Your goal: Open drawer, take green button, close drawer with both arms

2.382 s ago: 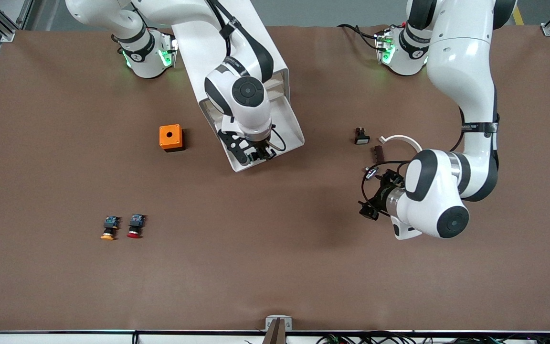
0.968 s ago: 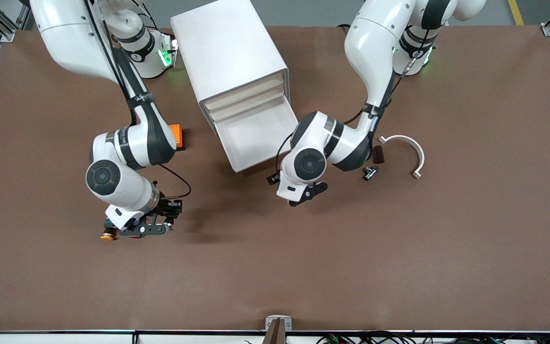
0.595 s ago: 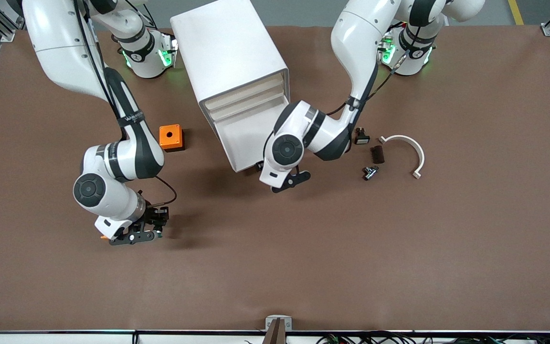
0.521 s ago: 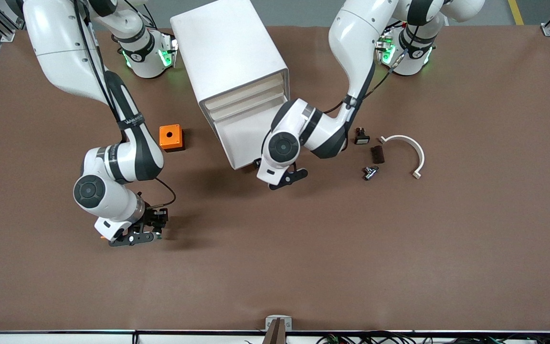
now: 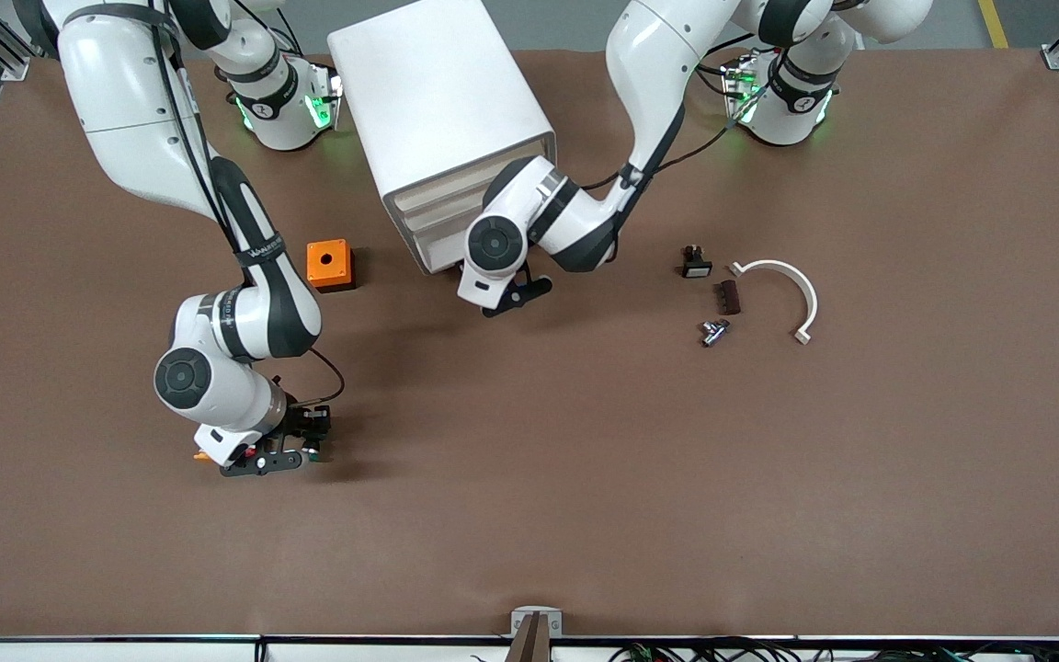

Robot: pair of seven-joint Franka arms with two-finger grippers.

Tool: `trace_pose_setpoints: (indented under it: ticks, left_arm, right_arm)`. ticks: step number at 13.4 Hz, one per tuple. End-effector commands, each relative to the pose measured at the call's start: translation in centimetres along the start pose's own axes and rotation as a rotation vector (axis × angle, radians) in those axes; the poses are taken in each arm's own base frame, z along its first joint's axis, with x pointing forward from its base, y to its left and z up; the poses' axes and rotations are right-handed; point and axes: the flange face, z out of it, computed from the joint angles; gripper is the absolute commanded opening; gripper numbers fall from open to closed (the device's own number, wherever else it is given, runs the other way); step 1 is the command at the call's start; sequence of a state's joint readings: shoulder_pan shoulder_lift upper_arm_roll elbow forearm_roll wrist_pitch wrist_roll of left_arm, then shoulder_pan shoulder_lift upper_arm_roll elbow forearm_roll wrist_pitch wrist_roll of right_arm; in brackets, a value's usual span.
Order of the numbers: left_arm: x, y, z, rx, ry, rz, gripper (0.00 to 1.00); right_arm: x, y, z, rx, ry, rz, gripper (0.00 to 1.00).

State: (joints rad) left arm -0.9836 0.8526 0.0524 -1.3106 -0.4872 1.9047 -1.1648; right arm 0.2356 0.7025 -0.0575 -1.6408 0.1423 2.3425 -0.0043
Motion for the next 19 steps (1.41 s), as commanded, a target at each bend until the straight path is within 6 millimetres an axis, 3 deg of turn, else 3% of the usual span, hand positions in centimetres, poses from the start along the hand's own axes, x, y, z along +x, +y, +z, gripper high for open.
trace_pose_setpoints:
  ticks: [1,3,6,9,11,15,16,19]
  left_arm:
    - [-2.1,-0.4,0.0,0.030,-0.020,-0.024,1.00]
    - [-2.8,-0.3,0.2,0.033,-0.028,-0.039,1.00]
    - [-0.3,-0.6,-1.5,0.014,-0.010,-0.063,1.00]
    - [6.9,-2.5,-6.5,-0.038,0.059,-0.145,1.00]
    - [10.2,-4.0,-10.5,-0.063,0.149,-0.175,1.00]
    - [14.6,-7.3,-16.7,-0.066,0.319,-0.157,1.00]
    - [16.3,-8.4,-18.0,-0.063,0.349,-0.150,1.00]
    - [18.7,-11.4,-23.0,-0.089,0.410,-0.135,1.00]
  right_arm:
    - [0.5,0.4,-0.6,0.032,0.014,0.012,0.73]
    - [0.7,1.5,-1.4,0.031,0.020,0.027,1.00]
    - [1.1,3.9,-7.4,0.042,0.056,0.071,1.00]
    - [0.7,4.8,-13.3,0.048,0.085,0.089,1.00]
    - [0.2,5.1,-16.3,0.047,0.100,0.151,1.00]
    - [-1.2,6.9,-21.3,-0.025,0.092,0.131,1.00]
    - [-1.7,7.0,-23.0,-0.049,0.096,0.118,1.00]
    - [-3.2,6.8,-29.0,-0.047,0.162,0.128,1.00]
